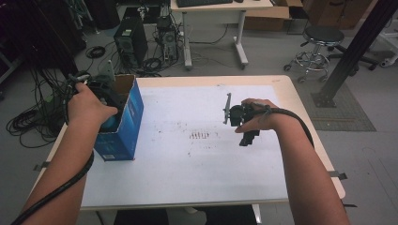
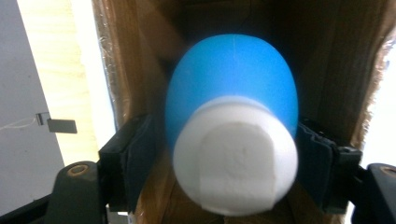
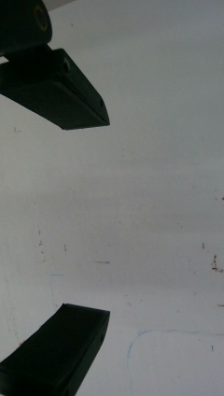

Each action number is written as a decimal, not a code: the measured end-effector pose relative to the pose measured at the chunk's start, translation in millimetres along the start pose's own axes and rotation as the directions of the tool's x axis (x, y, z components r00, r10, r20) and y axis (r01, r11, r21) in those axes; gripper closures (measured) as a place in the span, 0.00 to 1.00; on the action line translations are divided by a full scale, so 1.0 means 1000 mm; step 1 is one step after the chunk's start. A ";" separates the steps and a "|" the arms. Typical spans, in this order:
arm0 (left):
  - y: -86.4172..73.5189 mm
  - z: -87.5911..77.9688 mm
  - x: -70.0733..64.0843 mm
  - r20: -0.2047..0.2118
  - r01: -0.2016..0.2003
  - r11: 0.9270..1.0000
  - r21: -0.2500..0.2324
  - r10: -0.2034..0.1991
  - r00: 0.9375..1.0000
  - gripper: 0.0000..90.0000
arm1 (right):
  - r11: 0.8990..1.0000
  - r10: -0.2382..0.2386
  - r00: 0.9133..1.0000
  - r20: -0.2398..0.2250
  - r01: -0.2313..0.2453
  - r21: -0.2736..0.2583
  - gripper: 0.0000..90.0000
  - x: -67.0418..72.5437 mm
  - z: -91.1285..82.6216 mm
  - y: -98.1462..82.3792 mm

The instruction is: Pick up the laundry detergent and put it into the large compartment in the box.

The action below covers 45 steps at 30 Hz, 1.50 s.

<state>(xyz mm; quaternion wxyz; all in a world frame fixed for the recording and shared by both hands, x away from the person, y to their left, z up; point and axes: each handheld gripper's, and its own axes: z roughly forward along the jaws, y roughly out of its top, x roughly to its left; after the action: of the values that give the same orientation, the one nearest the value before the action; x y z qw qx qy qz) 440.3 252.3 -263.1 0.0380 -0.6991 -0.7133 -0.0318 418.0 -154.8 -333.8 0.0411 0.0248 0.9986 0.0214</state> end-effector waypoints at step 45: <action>-0.025 -0.059 -0.021 -0.072 -0.181 0.975 -0.130 0.173 0.982 0.00 | 1.000 -0.003 1.000 0.006 0.003 -0.007 0.08 0.001 -0.003 -0.001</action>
<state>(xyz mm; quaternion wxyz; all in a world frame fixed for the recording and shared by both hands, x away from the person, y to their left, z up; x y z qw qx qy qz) 416.2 225.5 -205.9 0.0145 -0.7595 -0.6429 -0.0978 416.4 -156.3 -330.5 0.0442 0.0232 0.9984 0.0250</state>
